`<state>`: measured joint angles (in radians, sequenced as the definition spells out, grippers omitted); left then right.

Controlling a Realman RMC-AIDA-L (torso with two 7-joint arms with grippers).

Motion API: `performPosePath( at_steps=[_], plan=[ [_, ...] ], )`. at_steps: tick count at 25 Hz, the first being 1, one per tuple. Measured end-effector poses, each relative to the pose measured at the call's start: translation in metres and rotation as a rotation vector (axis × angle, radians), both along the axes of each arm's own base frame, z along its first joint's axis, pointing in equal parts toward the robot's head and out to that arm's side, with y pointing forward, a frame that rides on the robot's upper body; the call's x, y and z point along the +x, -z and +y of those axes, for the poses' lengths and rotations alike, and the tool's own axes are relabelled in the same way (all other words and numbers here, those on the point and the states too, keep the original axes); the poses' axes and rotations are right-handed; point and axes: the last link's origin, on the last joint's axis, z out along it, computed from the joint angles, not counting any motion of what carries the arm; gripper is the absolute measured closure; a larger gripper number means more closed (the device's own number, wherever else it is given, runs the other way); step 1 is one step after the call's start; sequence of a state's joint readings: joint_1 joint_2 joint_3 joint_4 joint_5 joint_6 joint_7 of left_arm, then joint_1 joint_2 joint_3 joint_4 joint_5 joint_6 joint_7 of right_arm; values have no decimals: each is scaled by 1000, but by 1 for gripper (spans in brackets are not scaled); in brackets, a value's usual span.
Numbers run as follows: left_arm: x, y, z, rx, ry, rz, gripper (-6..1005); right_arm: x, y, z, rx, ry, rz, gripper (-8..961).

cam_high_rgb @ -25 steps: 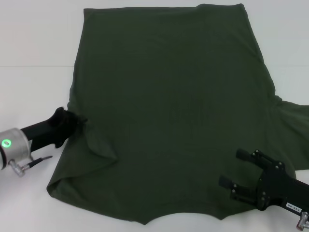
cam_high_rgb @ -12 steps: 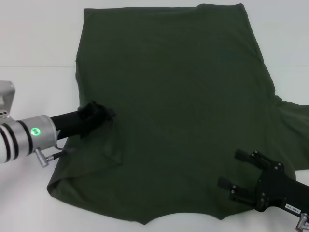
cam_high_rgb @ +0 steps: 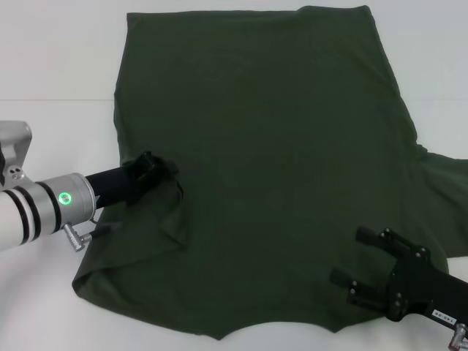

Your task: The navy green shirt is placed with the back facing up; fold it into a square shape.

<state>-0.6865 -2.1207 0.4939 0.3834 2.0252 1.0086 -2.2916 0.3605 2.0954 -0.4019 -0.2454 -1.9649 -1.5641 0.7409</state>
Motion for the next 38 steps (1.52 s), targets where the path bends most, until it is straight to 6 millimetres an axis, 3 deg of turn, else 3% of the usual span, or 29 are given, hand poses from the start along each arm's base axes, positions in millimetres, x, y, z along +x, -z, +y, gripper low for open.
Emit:
performPosePath(
  at_steps=[5,10,15,21,26,29,35,38],
  plan=[
    [1,6,-2,-1,-12,-8,973,0,0,-1,-1,1,1,39],
    [14,16,-3,11,42,-24,956,0,1,-2,-7,-2,1,38],
    [22,21,-2,21,79,-35,721,0,1,-2,-11,-5,1,38],
    [12,13,-9,39,101,-31,589,-1,1,-3,-11,-8,4,38],
    [9,-9,-31,129,384,56,479,0,1,-3,-7,-2,8,39],
    [6,-23,-44,180,553,132,268,0,0,-3,-5,-1,10,39],
    [-2,-38,-75,161,898,302,89,-1,-1,0,-3,-7,8,39],
    [-11,-46,-92,154,1057,398,89,-1,-1,1,-2,-6,4,39]
  ],
)
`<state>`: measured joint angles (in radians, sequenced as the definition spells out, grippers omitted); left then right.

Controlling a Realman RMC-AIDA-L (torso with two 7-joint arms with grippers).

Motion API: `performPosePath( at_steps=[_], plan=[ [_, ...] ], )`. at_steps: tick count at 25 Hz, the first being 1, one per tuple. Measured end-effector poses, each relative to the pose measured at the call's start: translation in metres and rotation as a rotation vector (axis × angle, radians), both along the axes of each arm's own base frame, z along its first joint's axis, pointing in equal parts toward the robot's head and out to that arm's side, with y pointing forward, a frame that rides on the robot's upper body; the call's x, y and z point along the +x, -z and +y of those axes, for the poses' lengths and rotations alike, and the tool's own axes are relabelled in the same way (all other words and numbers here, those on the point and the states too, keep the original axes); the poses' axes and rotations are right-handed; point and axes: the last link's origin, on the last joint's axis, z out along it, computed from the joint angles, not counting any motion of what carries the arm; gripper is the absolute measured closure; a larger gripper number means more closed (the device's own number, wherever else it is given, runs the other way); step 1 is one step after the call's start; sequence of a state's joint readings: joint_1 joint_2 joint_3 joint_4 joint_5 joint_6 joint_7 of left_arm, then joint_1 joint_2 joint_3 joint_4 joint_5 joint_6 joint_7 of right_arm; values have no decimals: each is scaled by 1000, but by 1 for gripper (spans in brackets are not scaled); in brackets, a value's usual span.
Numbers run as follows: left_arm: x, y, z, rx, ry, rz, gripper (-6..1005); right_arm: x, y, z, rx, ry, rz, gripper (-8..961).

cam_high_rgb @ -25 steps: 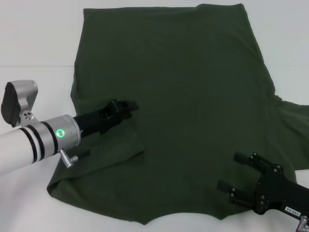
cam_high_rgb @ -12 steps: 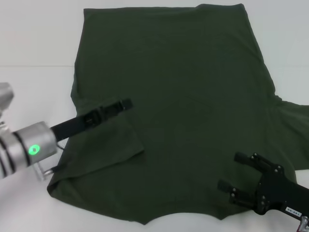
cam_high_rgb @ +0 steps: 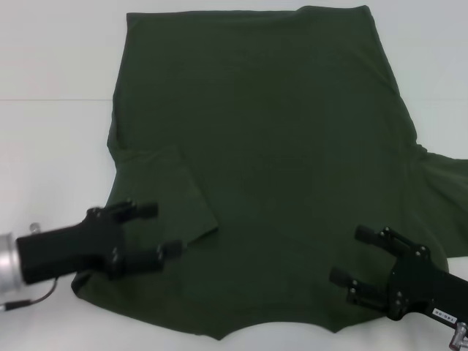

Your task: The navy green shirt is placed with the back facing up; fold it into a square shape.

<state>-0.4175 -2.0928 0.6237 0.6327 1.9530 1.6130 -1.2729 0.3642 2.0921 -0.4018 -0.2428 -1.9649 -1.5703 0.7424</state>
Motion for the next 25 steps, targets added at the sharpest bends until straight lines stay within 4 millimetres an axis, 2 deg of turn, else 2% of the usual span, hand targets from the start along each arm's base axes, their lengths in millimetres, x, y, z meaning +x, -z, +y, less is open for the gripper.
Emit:
performPosePath(
  at_steps=[5,9,19,22,25],
  plan=[
    [-20,-5,-14,34,19,119,89,3,-1,-2,3,9,-6,39],
    [-31,-4,-21,40,-18,135,90,5,0,-2,4,19,-14,39],
    [-30,-3,-26,6,5,146,90,8,1,-3,-1,45,-13,38],
    [-27,-3,-26,-1,18,139,90,9,-8,0,-38,119,57,38],
    [-26,-2,-25,-5,24,139,89,11,-28,7,-114,223,142,38]
  ],
)
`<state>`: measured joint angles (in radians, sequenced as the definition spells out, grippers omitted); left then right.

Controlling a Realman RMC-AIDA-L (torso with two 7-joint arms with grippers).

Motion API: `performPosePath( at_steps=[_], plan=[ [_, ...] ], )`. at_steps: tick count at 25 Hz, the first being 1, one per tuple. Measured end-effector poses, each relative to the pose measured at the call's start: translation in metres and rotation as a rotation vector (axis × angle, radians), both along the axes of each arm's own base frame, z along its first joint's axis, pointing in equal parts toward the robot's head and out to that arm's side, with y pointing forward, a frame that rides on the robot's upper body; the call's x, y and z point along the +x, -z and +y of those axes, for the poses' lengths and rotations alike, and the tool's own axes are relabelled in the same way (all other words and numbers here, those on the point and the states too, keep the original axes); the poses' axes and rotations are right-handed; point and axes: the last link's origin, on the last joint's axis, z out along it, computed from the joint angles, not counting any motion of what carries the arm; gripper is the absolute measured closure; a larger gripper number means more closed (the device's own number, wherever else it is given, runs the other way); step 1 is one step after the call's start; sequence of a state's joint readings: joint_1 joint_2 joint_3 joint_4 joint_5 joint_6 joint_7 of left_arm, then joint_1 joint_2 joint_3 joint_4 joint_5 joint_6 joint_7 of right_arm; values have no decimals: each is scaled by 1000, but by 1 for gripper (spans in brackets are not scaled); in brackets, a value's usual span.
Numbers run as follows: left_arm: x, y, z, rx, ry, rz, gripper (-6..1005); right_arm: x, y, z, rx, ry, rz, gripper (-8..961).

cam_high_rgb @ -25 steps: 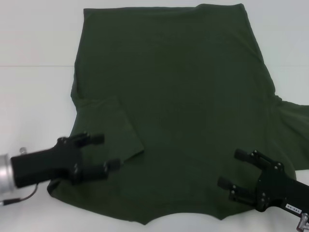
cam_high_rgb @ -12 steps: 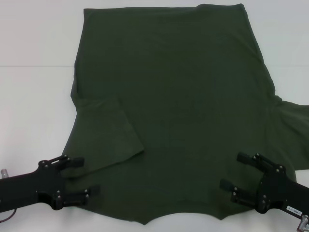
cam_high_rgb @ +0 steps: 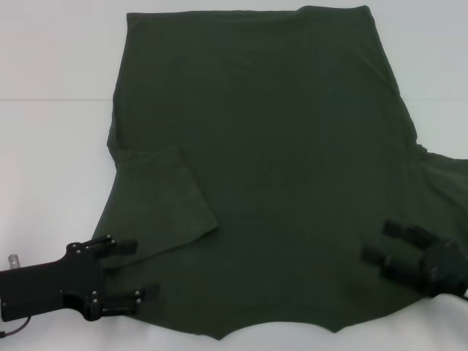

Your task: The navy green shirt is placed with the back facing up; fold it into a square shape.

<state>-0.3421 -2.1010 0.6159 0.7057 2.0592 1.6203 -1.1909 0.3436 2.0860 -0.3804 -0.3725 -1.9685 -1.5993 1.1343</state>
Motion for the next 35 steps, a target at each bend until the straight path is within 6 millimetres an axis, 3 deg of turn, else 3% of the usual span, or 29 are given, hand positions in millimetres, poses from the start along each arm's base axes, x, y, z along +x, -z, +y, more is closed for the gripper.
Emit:
performPosePath(
  at_steps=[8,9,20,25,35],
  plan=[
    [2,1,1,-19,17,11,89,13,-73,26,-243,411,97,39],
    [2,1,1,-19,21,13,89,13,-73,26,-243,411,97,39],
    [4,3,2,-21,47,22,90,16,-146,66,-339,830,-2,38],
    [7,5,4,-31,57,21,89,6,-157,86,-335,925,-176,39],
    [11,9,7,-49,69,30,89,-2,-152,112,-285,981,-368,39]
  ],
)
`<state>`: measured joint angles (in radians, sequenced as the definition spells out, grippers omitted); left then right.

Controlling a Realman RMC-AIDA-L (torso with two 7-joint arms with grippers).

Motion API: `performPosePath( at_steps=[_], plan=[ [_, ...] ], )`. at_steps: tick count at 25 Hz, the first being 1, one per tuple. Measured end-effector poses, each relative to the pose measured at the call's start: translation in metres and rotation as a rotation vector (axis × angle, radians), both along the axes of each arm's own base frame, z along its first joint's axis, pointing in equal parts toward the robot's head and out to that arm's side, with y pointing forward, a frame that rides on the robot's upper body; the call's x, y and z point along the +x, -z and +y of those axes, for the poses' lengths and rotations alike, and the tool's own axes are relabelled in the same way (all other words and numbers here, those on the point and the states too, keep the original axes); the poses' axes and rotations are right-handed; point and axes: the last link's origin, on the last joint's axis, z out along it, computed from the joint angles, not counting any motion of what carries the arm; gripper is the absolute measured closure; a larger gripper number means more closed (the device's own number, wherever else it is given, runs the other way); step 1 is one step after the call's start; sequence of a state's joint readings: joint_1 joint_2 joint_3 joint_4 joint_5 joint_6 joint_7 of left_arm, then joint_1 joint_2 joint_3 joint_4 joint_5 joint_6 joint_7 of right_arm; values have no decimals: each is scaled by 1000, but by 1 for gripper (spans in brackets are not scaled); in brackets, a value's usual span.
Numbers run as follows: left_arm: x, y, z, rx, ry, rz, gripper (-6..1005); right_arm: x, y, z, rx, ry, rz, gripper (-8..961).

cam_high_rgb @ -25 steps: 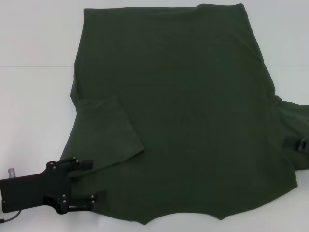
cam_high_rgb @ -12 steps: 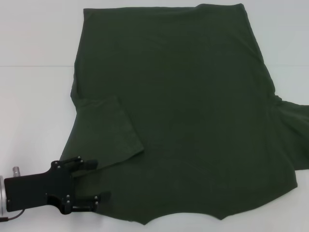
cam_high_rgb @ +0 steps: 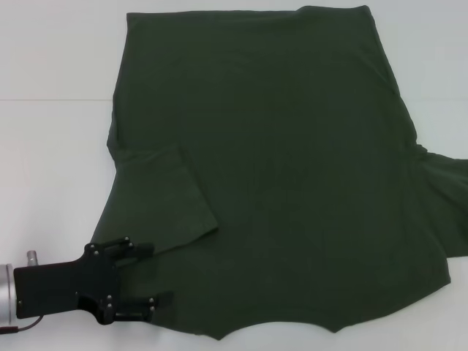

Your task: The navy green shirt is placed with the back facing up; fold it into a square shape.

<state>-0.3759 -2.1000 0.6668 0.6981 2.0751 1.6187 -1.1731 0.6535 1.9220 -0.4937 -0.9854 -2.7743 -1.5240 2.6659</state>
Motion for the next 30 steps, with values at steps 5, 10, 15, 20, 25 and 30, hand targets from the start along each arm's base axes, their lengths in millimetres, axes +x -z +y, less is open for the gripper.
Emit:
performPosePath(
  at_steps=[5,10,15,20,25,30],
  plan=[
    [1,1,0,-2,1,-2,90,-1,7,8,-16,-35,-59,38],
    [3,3,1,-1,1,-6,90,-1,21,12,-59,-77,-98,38],
    [4,4,1,-2,3,-8,90,4,36,15,-90,-76,-103,38],
    [4,3,2,0,2,-8,90,7,42,17,-105,-81,-127,39],
    [5,5,2,-2,6,-11,91,10,40,18,-96,-92,-148,39],
    [6,5,3,-2,8,-12,91,11,43,19,-92,-108,-158,38]
  ],
)
